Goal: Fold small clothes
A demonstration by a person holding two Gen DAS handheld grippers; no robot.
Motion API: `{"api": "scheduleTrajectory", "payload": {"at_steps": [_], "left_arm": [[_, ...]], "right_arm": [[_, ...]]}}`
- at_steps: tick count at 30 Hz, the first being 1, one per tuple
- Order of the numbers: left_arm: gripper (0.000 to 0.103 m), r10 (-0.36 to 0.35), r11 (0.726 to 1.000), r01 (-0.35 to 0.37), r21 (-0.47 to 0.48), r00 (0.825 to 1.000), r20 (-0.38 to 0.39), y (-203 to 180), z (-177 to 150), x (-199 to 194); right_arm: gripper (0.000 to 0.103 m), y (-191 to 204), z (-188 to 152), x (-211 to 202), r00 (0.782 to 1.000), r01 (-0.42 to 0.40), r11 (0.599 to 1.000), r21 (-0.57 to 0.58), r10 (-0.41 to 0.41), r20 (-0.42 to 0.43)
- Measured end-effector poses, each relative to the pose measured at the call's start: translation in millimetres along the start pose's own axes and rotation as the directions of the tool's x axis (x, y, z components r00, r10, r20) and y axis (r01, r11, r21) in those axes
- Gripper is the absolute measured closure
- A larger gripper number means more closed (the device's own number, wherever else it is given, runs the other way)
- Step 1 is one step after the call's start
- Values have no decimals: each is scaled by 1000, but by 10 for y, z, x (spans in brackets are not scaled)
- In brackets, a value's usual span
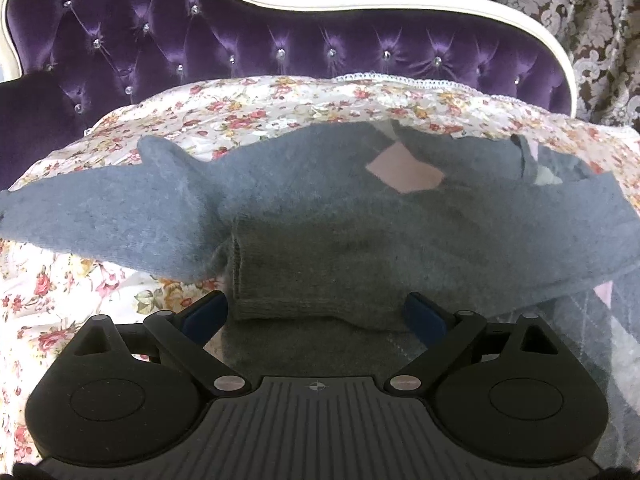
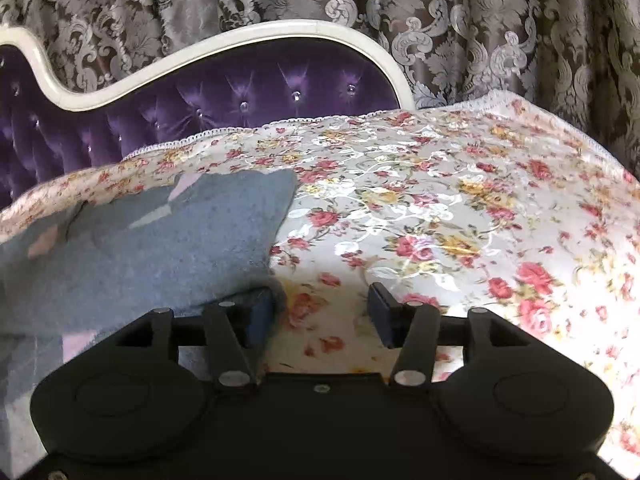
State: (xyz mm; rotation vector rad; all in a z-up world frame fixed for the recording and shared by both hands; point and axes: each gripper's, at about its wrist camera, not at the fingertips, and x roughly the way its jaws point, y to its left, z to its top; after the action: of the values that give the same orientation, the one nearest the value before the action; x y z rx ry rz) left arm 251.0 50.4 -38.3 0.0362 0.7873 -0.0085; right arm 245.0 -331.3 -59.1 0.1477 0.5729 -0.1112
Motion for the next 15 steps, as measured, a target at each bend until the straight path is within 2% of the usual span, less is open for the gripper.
{"api": "scheduleTrajectory", "payload": {"at_steps": [3,7,9,10,11,15], "left_arm": [[7,-4,1000,4,-2,1000,-8,10,-27,20],[6,-14,1000,14,-15,1000,-12,42,-66,22],[6,-11,1000,11,-14,1000,-5,34,-82,23],[6,-8,1000,8,-12,1000,-2,26,-89,19],[6,-5,1000,5,-10,1000,2,17,-95,17],[6,-2,1000,2,-19,1000,19,14,-126,4]], "right_arm": [[44,-1,5,-112,1000,-2,1000,-23,2,-2],[41,-57,85,-287,998,28,999,-23,-27,52],[34,-49,172,-300,996,19,1000,-23,-18,82],[26,-28,220,-279,996,9,999,-32,-6,88],[23,8,269,-237,996,-1,999,-46,5,87],[19,222,381,24,997,-24,992,-123,33,67]]}}
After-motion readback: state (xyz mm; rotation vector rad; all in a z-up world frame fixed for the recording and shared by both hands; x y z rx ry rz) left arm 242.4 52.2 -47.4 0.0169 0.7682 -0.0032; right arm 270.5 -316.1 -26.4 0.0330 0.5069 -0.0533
